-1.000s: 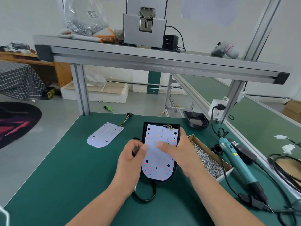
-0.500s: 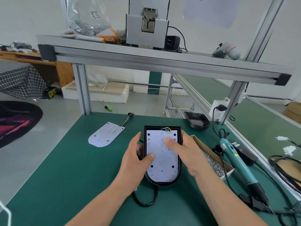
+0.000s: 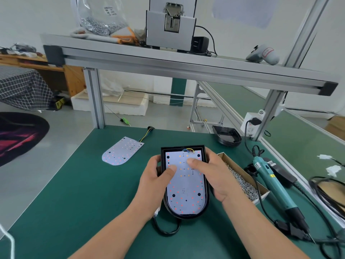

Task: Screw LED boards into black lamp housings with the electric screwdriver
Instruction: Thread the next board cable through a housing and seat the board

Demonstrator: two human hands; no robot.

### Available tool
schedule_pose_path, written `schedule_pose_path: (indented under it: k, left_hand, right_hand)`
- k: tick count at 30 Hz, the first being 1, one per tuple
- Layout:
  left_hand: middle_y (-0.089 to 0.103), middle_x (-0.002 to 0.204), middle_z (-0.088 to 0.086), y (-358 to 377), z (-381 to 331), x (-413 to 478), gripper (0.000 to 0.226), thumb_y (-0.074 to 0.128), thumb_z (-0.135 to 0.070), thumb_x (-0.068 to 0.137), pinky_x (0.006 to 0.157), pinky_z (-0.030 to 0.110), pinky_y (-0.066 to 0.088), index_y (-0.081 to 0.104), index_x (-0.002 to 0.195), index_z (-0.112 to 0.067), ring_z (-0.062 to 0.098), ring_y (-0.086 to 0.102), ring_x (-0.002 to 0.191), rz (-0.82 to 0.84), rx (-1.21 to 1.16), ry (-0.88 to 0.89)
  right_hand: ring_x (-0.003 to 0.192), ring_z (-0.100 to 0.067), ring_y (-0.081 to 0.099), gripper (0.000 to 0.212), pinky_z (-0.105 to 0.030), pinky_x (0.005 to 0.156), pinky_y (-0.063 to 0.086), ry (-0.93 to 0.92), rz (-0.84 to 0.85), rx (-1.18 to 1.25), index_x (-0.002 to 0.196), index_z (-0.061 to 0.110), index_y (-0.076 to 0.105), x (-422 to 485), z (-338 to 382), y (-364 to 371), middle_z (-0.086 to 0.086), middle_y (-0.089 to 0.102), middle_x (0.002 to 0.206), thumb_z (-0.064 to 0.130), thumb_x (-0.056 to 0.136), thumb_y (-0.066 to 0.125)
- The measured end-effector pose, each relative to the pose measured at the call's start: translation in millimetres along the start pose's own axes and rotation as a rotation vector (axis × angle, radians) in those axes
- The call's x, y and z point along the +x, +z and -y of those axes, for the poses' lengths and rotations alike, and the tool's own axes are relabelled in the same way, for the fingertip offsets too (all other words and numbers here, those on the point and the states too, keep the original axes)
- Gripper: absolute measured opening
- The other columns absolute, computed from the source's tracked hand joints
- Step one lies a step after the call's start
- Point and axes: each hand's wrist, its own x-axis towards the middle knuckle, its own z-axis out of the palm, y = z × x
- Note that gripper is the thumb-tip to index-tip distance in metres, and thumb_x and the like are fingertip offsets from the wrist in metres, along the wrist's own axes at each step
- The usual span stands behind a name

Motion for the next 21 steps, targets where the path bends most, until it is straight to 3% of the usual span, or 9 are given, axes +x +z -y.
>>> schedule_pose_path:
  k: [2, 4, 6, 9, 12, 15, 19, 21]
  left_hand:
    - [0.079, 0.112, 0.002, -2, 2, 1, 0.033, 0.071, -0.037, 0.090, 0.093, 0.045, 0.062, 0.064, 0.121, -0.030, 0.027, 0.074, 0.108, 0.008, -0.024, -0.013]
    - [0.078, 0.115, -0.001, -2, 4, 1, 0.031, 0.070, -0.035, 0.091, 0.085, 0.034, 0.063, 0.065, 0.121, -0.028, 0.025, 0.075, 0.109, 0.033, -0.052, -0.032]
    - [0.078, 0.117, -0.003, -3, 4, 1, 0.031, 0.069, -0.034, 0.093, 0.082, 0.028, 0.062, 0.064, 0.122, -0.027, 0.022, 0.075, 0.110, 0.044, -0.069, -0.043]
    - [0.077, 0.120, -0.002, -5, 5, 2, 0.033, 0.069, -0.035, 0.092, 0.086, 0.034, 0.062, 0.064, 0.124, -0.026, 0.022, 0.074, 0.112, 0.040, -0.086, -0.043]
    - [0.077, 0.121, -0.002, -4, 6, 3, 0.035, 0.069, -0.038, 0.092, 0.095, 0.044, 0.061, 0.064, 0.124, -0.027, 0.024, 0.073, 0.115, 0.046, -0.075, -0.041]
    - [0.076, 0.121, 0.000, -4, 4, 2, 0.036, 0.069, -0.053, 0.090, 0.101, 0.052, 0.058, 0.068, 0.120, -0.033, 0.028, 0.071, 0.116, 0.040, -0.025, -0.012]
    - [0.075, 0.118, 0.006, -3, 0, 0, 0.035, 0.067, -0.066, 0.088, 0.102, 0.061, 0.055, 0.071, 0.110, -0.039, 0.037, 0.068, 0.115, 0.025, -0.003, 0.033]
    - [0.074, 0.116, 0.009, -3, -2, -1, 0.034, 0.068, -0.064, 0.088, 0.101, 0.064, 0.054, 0.071, 0.110, -0.038, 0.034, 0.071, 0.105, 0.013, 0.004, 0.044]
  right_hand:
    - [0.121, -0.038, 0.069, 0.047, -0.056, 0.109, 0.051, 0.085, 0.021, 0.136, 0.118, 0.016, 0.078, 0, -1, 0, -0.017, 0.075, 0.125, 0.055, 0.092, 0.071]
    - [0.120, -0.032, 0.071, 0.059, -0.044, 0.102, 0.055, 0.148, 0.004, 0.268, 0.126, 0.013, 0.076, 1, 1, -1, -0.018, 0.073, 0.130, 0.062, 0.101, 0.054]
    - [0.115, -0.031, 0.072, 0.046, -0.038, 0.093, 0.060, 0.104, -0.016, 0.247, 0.126, 0.016, 0.077, 4, 1, 0, -0.017, 0.074, 0.126, 0.049, 0.100, 0.057]
    - [0.116, -0.028, 0.071, 0.030, -0.041, 0.097, 0.056, 0.001, -0.063, 0.174, 0.125, 0.024, 0.077, 7, -3, 1, -0.009, 0.076, 0.127, 0.029, 0.097, 0.066]
    - [0.118, -0.024, 0.070, 0.040, -0.040, 0.099, 0.055, -0.095, 0.044, 0.041, 0.130, 0.028, 0.073, 4, -4, -4, -0.004, 0.073, 0.132, 0.009, 0.097, 0.062]
    - [0.121, -0.014, 0.070, 0.046, -0.025, 0.093, 0.057, -0.136, 0.200, -0.152, 0.128, 0.029, 0.075, -5, -1, -5, 0.003, 0.076, 0.128, 0.000, 0.097, 0.057]
    - [0.093, 0.017, 0.066, 0.056, -0.004, 0.078, 0.048, -0.113, 0.075, -0.306, 0.094, 0.039, 0.077, -7, 6, 9, 0.026, 0.077, 0.098, -0.014, 0.091, 0.059]
    - [0.063, 0.012, 0.058, 0.051, -0.007, 0.062, 0.043, -0.137, 0.004, -0.395, 0.076, 0.033, 0.059, -3, -3, 10, 0.017, 0.065, 0.073, -0.015, 0.095, 0.054]
